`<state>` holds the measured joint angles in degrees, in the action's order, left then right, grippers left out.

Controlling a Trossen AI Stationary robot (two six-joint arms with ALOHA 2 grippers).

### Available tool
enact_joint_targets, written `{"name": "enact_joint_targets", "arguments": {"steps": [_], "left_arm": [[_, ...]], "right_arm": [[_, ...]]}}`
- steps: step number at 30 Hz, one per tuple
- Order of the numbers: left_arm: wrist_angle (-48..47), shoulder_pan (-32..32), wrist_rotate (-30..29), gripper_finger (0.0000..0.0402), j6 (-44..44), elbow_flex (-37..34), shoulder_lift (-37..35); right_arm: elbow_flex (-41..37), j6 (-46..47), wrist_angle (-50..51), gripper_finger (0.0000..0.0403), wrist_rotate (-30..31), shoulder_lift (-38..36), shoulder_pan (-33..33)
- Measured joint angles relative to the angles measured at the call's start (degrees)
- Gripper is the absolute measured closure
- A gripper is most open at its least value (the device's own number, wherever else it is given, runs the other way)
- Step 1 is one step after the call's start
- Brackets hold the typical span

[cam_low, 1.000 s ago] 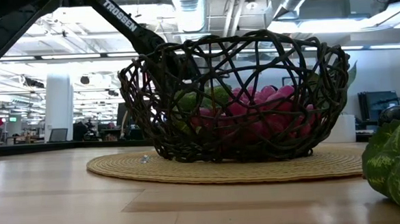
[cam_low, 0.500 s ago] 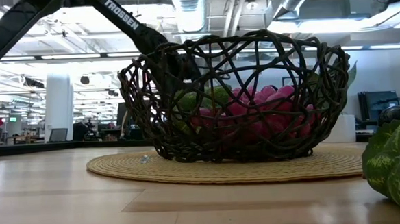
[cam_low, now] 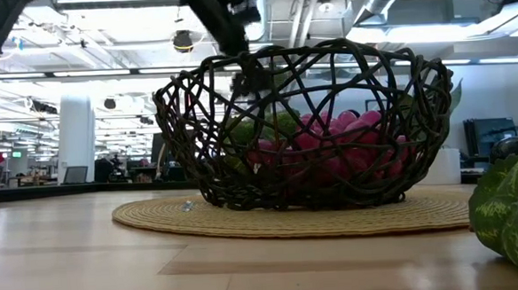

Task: Build produce basket
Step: Put the top left black grapes into the black wire basket

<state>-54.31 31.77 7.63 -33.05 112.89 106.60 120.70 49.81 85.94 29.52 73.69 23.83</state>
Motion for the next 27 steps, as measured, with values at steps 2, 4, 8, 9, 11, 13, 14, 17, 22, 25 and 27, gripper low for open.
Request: {"name": "enact_joint_targets", "arguments": {"steps": [2, 4, 8, 9, 11, 13, 14, 17, 22, 25, 27], "left_arm": [[-2.69, -1.92, -2.61, 0.0401, 0.65, 2.07, -1.54], [-5.62, -4.12, -4.79, 0.0401, 2.07, 4.09, -3.08], [-8.26, -9.81, -5.57, 0.0401, 6.04, 5.48, -6.42], [-8.6, -11.63, -5.54, 0.0401, 7.09, 5.47, -6.91], [-9.59, -15.16, -5.41, 0.0401, 9.26, 5.44, -7.51], [-10.72, -18.43, -5.3, 0.0401, 11.74, 5.42, -7.83], [-11.15, -19.88, -5.22, 0.0401, 13.23, 5.42, -7.86], [-12.01, -23.96, -5.37, 0.0401, 18.11, 5.09, -7.48], [-8.66, -29.06, -14.2, 0.0401, 32.28, 2.61, -5.99], [-8.36, -30.92, -24.5, 0.0401, 47.43, 0.76, -4.73], [-7.75, -31.93, -29.29, 0.0401, 56.13, -1.12, -4.26]], "right_arm": [[0.04, -1.54, 0.46, 0.0163, 0.21, -1.08, -1.03], [0.04, -3.38, 0.48, 0.0163, 0.34, -2.08, -2.37], [0.04, -8.49, 0.52, 0.0163, 0.39, -3.46, -5.35], [0.04, -9.98, 0.51, 0.0163, 0.39, -3.77, -6.07], [0.04, -12.76, 0.55, 0.0163, 0.4, -4.2, -7.56], [0.04, -15.47, 0.58, 0.0163, 0.46, -4.24, -8.95], [0.04, -16.98, 0.61, 0.0163, 0.49, -4.14, -9.69], [0.04, -22.93, 0.61, 0.0163, 0.52, -3.27, -11.38], [0.03, -26.31, 0.56, 0.0163, 0.52, -0.72, -13.83], [0.07, -26.33, 0.65, 0.0163, 0.56, 0.91, -14.94], [0.0, -26.51, 1.22, 0.0163, 0.52, 1.72, -15.7]]}}
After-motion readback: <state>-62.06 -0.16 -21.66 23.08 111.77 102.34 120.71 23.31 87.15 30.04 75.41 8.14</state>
